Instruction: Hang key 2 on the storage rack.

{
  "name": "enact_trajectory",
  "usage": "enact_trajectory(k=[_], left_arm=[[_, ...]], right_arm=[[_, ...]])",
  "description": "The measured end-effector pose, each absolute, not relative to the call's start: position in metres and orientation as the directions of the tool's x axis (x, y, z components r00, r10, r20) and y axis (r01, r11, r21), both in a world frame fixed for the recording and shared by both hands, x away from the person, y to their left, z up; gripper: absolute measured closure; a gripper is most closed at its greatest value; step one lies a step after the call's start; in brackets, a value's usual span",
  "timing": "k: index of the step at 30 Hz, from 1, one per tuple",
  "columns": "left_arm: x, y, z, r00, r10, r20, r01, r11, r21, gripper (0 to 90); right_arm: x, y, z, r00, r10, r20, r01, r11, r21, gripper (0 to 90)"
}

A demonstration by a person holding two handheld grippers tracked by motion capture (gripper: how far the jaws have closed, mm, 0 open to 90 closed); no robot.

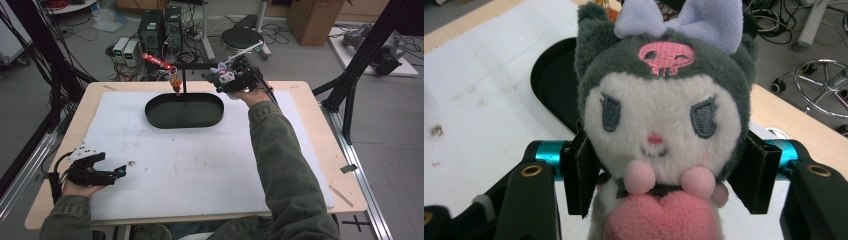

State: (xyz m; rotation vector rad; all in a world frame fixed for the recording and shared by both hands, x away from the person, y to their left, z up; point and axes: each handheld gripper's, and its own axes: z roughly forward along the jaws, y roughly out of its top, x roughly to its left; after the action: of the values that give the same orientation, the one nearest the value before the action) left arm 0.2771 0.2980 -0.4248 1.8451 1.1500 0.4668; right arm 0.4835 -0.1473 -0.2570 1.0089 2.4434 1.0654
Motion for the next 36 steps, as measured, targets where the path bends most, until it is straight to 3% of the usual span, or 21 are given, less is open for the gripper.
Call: enact_trajectory(k=[21, 31, 36], left_arm=[[0.278, 0.299, -0.425, 0.497, 0.856, -0.139, 0.524, -0.169, 0.835, 2.1], [0.279, 0.300, -0.426, 0.501, 0.855, -0.137, 0.520, -0.171, 0.837, 2.1], [0.278, 0.302, -0.425, 0.496, 0.858, -0.136, 0.514, -0.163, 0.842, 2.1]], right_arm=[[0.511, -0.131, -0.248, -0.678, 0.735, -0.019, 0.499, 0.478, 0.723, 37.5], [0.528, -0.122, -0.251, -0.614, 0.788, -0.048, 0.517, 0.448, 0.729, 37.2], [0.537, -0.133, -0.259, -0.549, 0.836, 0.005, 0.576, 0.374, 0.727, 35.0]])
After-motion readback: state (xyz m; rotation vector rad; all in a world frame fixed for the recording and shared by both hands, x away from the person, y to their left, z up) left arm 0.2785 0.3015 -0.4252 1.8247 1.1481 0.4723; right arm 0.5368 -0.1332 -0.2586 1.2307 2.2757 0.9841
